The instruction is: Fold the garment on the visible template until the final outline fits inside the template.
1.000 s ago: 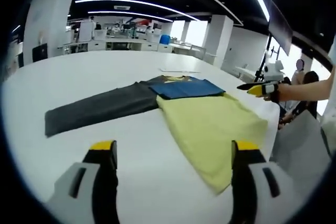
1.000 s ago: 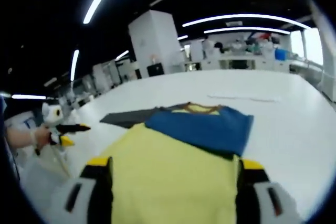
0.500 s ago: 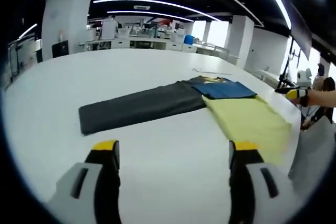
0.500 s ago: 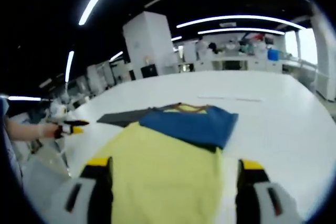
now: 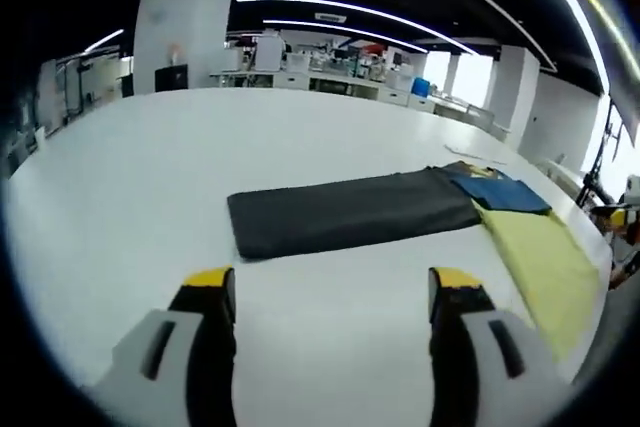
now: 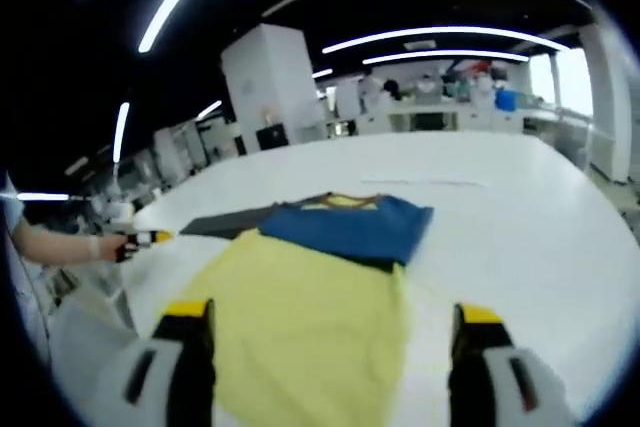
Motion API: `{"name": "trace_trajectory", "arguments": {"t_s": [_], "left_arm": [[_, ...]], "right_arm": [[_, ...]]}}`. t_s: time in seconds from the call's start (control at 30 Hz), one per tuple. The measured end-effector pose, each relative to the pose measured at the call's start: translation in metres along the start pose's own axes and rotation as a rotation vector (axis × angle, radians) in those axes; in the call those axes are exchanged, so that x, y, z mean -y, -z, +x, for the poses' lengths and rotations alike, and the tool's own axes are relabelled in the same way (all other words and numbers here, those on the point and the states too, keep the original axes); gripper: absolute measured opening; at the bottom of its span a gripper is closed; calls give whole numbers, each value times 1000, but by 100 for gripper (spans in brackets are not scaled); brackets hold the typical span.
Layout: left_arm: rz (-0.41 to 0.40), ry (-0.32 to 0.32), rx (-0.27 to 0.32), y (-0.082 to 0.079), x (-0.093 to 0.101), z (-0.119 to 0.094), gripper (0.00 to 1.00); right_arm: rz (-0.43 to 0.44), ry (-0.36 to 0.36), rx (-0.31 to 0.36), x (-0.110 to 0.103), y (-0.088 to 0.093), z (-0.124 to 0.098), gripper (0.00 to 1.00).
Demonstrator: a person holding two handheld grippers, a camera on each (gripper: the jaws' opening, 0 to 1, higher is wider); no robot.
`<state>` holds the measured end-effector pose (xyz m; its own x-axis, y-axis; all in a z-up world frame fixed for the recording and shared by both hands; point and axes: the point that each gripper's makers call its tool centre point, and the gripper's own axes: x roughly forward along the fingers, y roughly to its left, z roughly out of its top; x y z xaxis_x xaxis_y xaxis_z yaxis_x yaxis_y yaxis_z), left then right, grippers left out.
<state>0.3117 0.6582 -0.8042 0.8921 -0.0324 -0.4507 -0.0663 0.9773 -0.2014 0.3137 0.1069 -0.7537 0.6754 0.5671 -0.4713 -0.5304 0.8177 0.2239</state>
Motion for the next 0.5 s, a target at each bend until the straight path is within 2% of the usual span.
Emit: {"name": "trace_trajectory", "arguments": {"t_s": [0.03, 0.17, 0.33, 0.4, 0.5], "left_arm": [[-11, 2, 7, -2, -1, 1, 79], [36, -9, -26, 1, -10, 8, 77], [13, -7, -27, 1, -16, 12, 74], [11, -18, -38, 4, -19, 12, 71], [-13, -23, -35, 6, -22, 15, 61]], "right_arm": [[2, 4, -5, 3, 3, -1, 99], [11, 15, -18, 8, 8, -5, 96], [23, 29, -6, 10, 4, -8, 97], [23, 31, -7, 12, 5, -8, 97], [25, 34, -17, 13, 7, -7, 97]]}}
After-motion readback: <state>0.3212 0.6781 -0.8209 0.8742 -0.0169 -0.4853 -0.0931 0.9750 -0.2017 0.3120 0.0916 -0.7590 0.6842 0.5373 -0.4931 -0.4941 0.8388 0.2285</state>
